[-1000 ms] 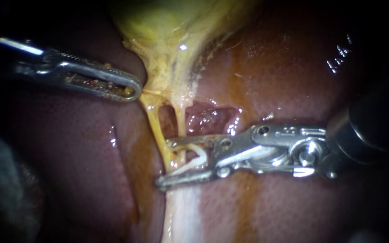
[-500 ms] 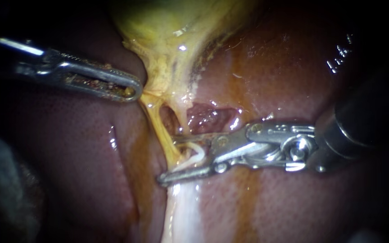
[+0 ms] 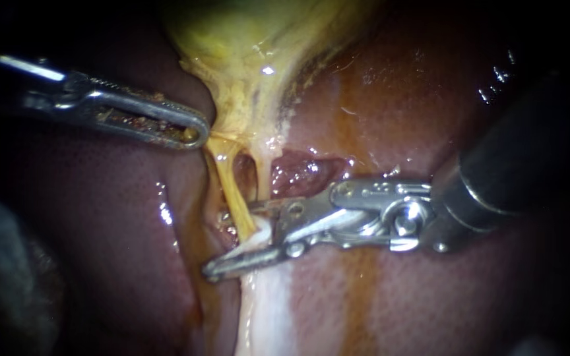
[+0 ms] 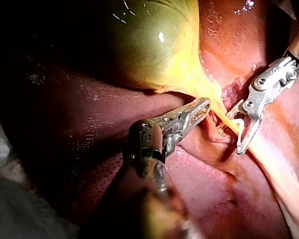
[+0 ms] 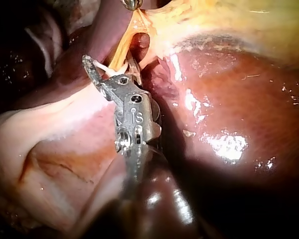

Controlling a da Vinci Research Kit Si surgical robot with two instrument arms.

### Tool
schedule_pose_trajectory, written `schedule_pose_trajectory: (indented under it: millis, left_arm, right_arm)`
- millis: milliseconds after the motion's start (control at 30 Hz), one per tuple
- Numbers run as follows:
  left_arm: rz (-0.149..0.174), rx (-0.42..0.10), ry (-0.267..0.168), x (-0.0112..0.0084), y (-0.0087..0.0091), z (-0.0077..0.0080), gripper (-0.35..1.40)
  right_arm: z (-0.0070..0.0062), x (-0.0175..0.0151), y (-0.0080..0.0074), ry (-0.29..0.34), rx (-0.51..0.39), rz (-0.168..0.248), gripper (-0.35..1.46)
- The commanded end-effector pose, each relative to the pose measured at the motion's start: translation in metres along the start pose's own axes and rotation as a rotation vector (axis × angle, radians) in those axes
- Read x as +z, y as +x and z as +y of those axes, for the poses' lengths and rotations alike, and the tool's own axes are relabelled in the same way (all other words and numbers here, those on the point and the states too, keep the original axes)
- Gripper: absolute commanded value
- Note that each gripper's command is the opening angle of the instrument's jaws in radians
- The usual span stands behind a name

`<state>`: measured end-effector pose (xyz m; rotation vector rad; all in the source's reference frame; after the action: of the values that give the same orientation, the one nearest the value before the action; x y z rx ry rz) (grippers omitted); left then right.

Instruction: Clipping first clip left tube

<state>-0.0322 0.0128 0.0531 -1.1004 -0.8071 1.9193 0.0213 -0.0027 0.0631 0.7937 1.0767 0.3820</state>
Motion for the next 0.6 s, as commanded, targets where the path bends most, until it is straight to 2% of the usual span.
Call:
schedule_pose_trajectory:
  millis: [33, 167, 467, 600]
  left_arm:
    - [0.0, 0.0, 0.0, 0.0, 0.0, 0.0, -0.35]
    - [0.0, 0.0, 0.0, 0.0, 0.0, 0.0, -0.35]
    - [0.0, 0.0, -0.001, 0.0, 0.0, -0.0001, -0.35]
    - [0.0, 0.0, -0.001, 0.0, 0.0, -0.0001, -0.35]
  right_arm:
    - [0.0, 0.0001, 0.0001, 0.003, -0.001, 0.002, 0.48]
    - [-0.0006, 0.0007, 0.0004, 0.009, -0.003, 0.009, 0.49]
    - [-0.0034, 0.0011, 0.0015, 0.063, -0.015, 0.018, 0.48]
    - [-0.0046, 0.0011, 0.0021, 0.087, -0.017, 0.038, 0.48]
